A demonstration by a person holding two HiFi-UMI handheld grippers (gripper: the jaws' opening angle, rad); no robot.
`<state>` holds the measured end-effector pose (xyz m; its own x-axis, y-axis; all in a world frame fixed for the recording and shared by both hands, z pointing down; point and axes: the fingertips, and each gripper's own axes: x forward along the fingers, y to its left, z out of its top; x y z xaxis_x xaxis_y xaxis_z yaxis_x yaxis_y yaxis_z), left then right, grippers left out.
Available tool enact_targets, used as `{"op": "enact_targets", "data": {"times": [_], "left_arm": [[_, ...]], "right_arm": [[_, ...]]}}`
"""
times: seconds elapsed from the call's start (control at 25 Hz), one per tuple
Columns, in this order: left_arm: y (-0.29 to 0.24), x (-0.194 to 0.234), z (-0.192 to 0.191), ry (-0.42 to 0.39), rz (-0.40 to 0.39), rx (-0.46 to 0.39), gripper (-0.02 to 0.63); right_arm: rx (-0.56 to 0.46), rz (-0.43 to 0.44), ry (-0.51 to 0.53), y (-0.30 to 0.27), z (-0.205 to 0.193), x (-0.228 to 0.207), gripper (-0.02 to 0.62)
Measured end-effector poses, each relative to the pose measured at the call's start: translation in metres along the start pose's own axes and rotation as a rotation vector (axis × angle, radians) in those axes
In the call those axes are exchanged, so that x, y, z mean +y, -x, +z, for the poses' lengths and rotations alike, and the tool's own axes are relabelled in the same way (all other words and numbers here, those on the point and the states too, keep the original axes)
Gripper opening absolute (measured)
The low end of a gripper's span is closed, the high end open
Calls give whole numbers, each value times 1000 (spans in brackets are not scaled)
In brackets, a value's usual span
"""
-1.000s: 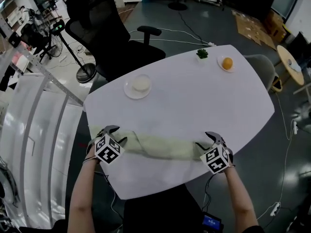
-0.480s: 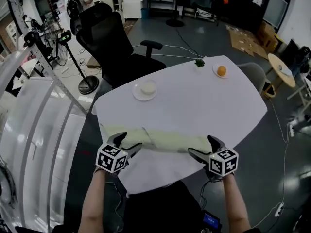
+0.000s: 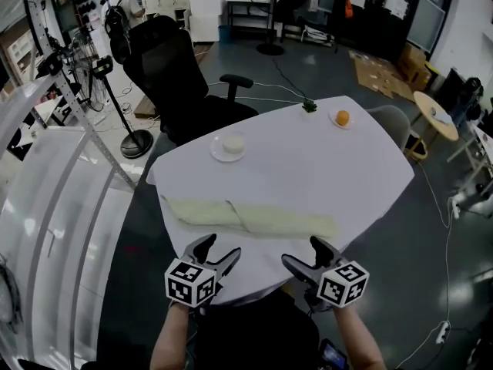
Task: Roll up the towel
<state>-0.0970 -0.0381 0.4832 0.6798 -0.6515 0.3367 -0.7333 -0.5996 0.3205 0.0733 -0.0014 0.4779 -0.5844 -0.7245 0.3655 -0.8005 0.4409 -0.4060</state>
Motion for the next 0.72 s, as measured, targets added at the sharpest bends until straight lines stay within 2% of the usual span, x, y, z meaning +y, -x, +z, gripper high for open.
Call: {"op": "enact_targets", "data": {"times": [0.16, 0.28, 0.4, 0.56, 0.64, 0.72], "left_arm": [[11, -14, 27, -21, 41, -106, 301], [16, -19, 49, -30, 62, -198, 295], [19, -15, 64, -45, 126, -248, 279], [20, -19, 74, -64, 203, -271, 235], [18, -23, 75, -59, 237, -283, 183], [16, -27, 73, -48, 277, -303, 120]], "right_arm": [[-135, 47, -35, 7, 38, 18, 445], [-203, 52, 19, 11, 65, 18, 428], [-205, 29, 126, 11, 79, 8, 419], [-193, 60, 209, 18, 86, -8, 356], [-177, 74, 261, 22, 88, -19, 327], [-167, 95, 294, 23, 89, -30, 267]]}}
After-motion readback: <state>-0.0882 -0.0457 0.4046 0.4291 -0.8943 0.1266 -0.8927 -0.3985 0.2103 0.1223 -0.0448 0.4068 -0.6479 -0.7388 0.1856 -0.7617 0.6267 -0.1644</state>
